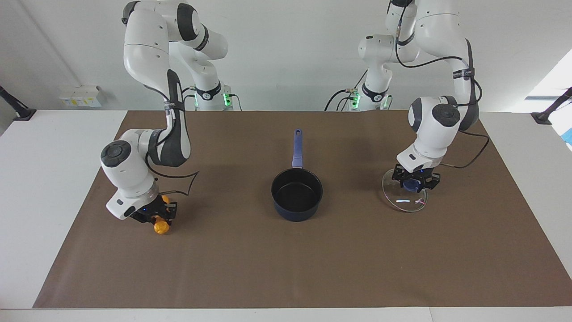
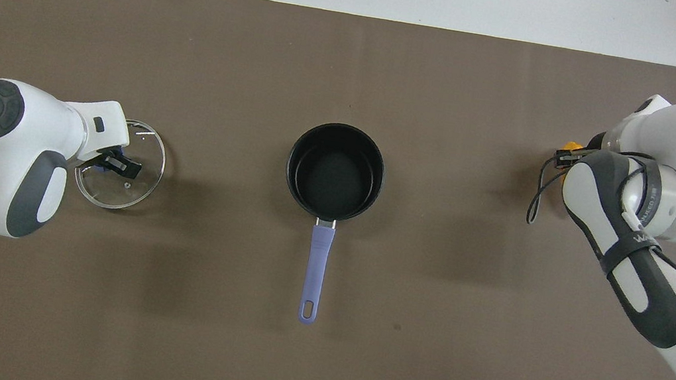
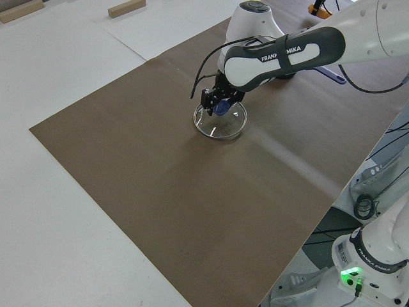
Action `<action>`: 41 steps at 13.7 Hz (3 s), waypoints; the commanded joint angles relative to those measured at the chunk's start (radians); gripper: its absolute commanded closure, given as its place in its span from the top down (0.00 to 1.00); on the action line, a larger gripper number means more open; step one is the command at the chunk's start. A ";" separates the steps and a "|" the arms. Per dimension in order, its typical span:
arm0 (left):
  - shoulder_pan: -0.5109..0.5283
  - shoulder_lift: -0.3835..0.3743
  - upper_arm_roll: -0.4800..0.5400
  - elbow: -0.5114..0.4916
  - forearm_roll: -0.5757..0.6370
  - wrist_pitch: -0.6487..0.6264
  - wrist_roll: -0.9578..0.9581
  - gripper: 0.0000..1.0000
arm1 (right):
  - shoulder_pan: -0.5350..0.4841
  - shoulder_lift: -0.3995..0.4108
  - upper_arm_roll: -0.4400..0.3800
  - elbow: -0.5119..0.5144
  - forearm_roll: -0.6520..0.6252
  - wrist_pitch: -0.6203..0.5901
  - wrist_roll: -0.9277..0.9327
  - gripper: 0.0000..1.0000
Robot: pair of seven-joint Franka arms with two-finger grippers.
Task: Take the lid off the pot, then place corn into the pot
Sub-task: 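Lower the lid with the left gripper while the right gripper carries the corn, then release the lid with the left gripper while the right gripper lowers the corn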
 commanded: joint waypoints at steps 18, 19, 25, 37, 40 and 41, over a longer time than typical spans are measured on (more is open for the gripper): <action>0.093 0.031 0.005 0.327 -0.179 -0.359 -0.015 1.00 | 0.491 -0.133 0.017 0.138 -0.034 -0.275 0.685 0.00; 0.111 0.025 0.005 0.370 -0.173 -0.429 -0.015 1.00 | 0.523 -0.120 0.017 0.145 -0.038 -0.274 0.725 0.00; 0.162 -0.055 0.005 0.487 -0.171 -0.717 -0.035 1.00 | 0.592 0.064 0.031 0.305 -0.038 -0.260 0.826 0.00; 0.142 -0.122 -0.012 0.618 -0.164 -0.938 -0.300 1.00 | 0.575 0.141 0.051 0.306 -0.005 -0.183 0.816 0.00; 0.130 -0.129 -0.012 0.602 -0.159 -0.933 -0.289 1.00 | 0.560 0.157 0.054 0.322 -0.002 -0.169 0.808 0.00; 0.119 -0.130 -0.011 0.601 -0.136 -0.933 -0.286 1.00 | 0.561 0.157 0.055 0.320 -0.002 -0.169 0.808 0.00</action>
